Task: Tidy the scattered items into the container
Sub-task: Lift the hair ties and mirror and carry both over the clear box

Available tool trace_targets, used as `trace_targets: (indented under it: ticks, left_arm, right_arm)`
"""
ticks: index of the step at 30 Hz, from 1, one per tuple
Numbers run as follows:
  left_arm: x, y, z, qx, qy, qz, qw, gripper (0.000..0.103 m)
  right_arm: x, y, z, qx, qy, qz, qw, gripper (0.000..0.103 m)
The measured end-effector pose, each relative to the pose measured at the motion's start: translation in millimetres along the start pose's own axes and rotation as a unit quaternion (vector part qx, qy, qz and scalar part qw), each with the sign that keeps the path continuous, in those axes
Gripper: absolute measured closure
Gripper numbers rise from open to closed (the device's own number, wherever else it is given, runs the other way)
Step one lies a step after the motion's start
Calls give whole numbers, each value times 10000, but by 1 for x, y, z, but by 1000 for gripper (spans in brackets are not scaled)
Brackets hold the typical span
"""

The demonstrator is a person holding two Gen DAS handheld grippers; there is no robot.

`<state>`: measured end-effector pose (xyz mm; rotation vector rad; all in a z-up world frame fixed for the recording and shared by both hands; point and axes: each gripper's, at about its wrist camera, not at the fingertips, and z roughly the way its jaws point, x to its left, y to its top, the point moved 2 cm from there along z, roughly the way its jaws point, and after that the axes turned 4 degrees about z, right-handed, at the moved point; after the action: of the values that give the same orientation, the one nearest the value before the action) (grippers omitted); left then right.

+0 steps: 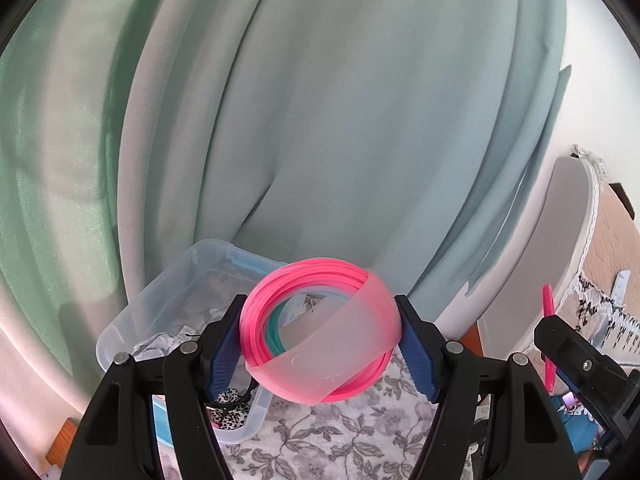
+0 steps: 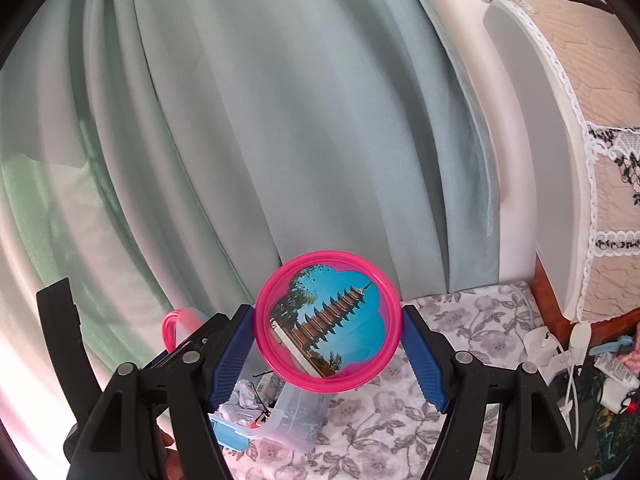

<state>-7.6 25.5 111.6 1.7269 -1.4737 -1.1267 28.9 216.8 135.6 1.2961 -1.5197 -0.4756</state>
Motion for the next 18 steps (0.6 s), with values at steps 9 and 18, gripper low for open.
trace_targets:
  ticks: [9,18]
  left_arm:
    - [44,0,12,76,69,-272,9996,31]
    - [115,-12,36,297,411,-834,9952,31]
  right_arm:
    - [22,-6,25,236,17,-194,9995,27]
    - [54,-30,73,780,61,-483,9958,27]
